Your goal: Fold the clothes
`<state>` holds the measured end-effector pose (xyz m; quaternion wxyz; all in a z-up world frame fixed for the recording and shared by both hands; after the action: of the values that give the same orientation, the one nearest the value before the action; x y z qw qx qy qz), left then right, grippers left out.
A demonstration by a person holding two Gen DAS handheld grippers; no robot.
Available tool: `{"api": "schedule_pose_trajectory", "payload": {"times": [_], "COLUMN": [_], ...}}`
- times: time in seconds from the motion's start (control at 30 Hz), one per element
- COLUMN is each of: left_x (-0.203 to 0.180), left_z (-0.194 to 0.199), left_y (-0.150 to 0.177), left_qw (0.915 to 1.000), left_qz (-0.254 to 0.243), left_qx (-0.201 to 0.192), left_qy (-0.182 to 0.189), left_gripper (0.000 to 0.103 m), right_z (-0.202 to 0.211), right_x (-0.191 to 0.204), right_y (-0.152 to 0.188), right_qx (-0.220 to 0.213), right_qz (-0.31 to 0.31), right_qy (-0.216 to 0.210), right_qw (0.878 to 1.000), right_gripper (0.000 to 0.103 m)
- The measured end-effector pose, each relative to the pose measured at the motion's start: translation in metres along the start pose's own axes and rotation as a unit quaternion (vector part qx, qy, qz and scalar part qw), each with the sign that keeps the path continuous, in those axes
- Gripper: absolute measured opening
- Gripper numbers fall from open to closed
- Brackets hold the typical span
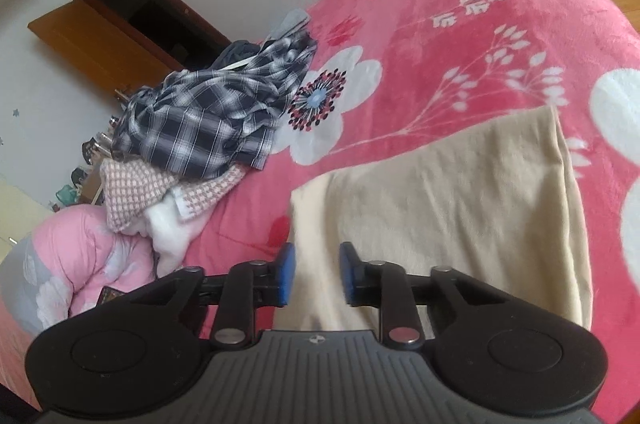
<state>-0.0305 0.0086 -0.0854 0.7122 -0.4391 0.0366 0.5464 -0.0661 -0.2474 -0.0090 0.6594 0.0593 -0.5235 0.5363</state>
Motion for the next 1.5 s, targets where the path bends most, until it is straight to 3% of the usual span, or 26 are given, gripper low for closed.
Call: {"api": "schedule_pose_trajectory", "payload": {"times": [0.07,0.1,0.13,0.17,0.2,0.23,0.3,0.37,0.43,0.5,0.67,0.8,0.9,1.03,1.07,1.17,1.27,1.37,1.43,1.5], "left_x": [0.024,0.041,0.061,0.08,0.093,0.097,0.088,0.07,0.045,0.021,-0.006,-0.013,-0.017,-0.017,-0.015,-0.008,-0.003,0.006,0.017,0.028], "left_z": [-0.005,-0.01,-0.017,-0.024,-0.029,-0.027,-0.012,0.007,0.025,0.035,0.028,0.015,0.008,0.013,0.015,0.017,0.005,-0.004,-0.006,-0.007], "left_y": [0.001,0.003,0.008,0.015,0.022,0.024,0.018,0.011,0.007,0.01,0.028,0.045,0.051,0.054,0.049,0.037,0.032,0.018,0.002,-0.009], "left_qw": [0.9956,0.987,0.971,0.9497,0.9327,0.9292,0.9503,0.9763,0.9952,0.9998,0.9862,0.9713,0.9529,0.9175,0.9157,0.9093,0.8974,0.912,0.9274,0.936], "left_qz": [0.08,0.136,0.204,0.273,0.318,0.328,0.28,0.196,0.089,-0.01,-0.163,-0.235,-0.301,-0.397,-0.402,-0.413,-0.433,-0.386,-0.325,-0.271], "left_qx": [0.016,0.028,0.041,0.053,0.06,0.057,0.036,0.018,-0.002,-0.013,-0.005,-0.009,-0.017,-0.002,0.009,0.042,0.071,0.108,0.136,0.154], "left_qy": [0.046,0.081,0.118,0.144,0.159,0.16,0.131,0.09,0.042,0.008,-0.029,-0.033,-0.031,-0.018,-0.007,0.029,0.049,0.085,0.125,0.163], "left_gripper": [0.013,0.013,0.01,0.01,0.01,0.011,0.018,0.05,0.055,0.055,0.055,0.055,0.054,0.032,0.025,0.023,0.022,0.022,0.02,0.016], "right_z": [-0.001,-0.002,-0.002,-0.003,-0.003,-0.004,-0.005,-0.003,-0.001,0.0,0.0,0.001,0.002,0.002,0.002,-0.002,-0.011,-0.02,-0.025,-0.03], "right_x": [0.001,0.003,0.003,0.004,0.004,0.003,0.003,0.004,0.004,0.001,0.002,0.007,0.012,0.013,0.012,0.009,0.009,0.023,0.035,0.044], "right_y": [0.002,0.003,0.003,0.003,0.003,0.003,0.003,0.003,0.004,0.006,0.008,0.009,0.009,0.01,0.011,0.012,0.012,0.012,0.012,0.012], "right_qx": [0.003,0.004,0.004,0.004,0.004,0.005,0.007,0.011,0.012,0.017,0.027,0.033,0.037,0.048,0.05,0.057,0.067,0.084,0.096,0.107], "right_qz": [0.007,0.011,0.013,0.014,0.013,0.012,0.014,0.027,0.034,0.03,0.033,0.044,0.051,0.054,0.052,0.044,0.041,0.078,0.116,0.141], "right_qy": [-0.004,-0.006,-0.008,-0.01,-0.011,-0.011,-0.01,-0.003,0.003,0.005,0.014,0.023,0.029,0.044,0.047,0.048,0.043,0.024,0.01,0.005], "right_qw": [1.0,1.0,1.0,1.0,1.0,1.0,1.0,1.0,0.999,0.999,0.999,0.998,0.998,0.996,0.996,0.996,0.996,0.993,0.989,0.984], "right_gripper": [0.018,0.017,0.017,0.017,0.017,0.017,0.017,0.017,0.017,0.017,0.017,0.017,0.017,0.017,0.018,0.018,0.018,0.018,0.018,0.018]}}
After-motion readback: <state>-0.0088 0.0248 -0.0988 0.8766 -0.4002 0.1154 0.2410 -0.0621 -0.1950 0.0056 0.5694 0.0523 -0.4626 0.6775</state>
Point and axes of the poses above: each gripper's, at about its wrist camera, not at the fingertips, and z roughly against the way its jaws point, x to its left, y to its underside, the point moved 1 cm from there along -z, roughly the way its jaws point, and after that the axes turned 11 degrees about -y, right-handed, at the moved point
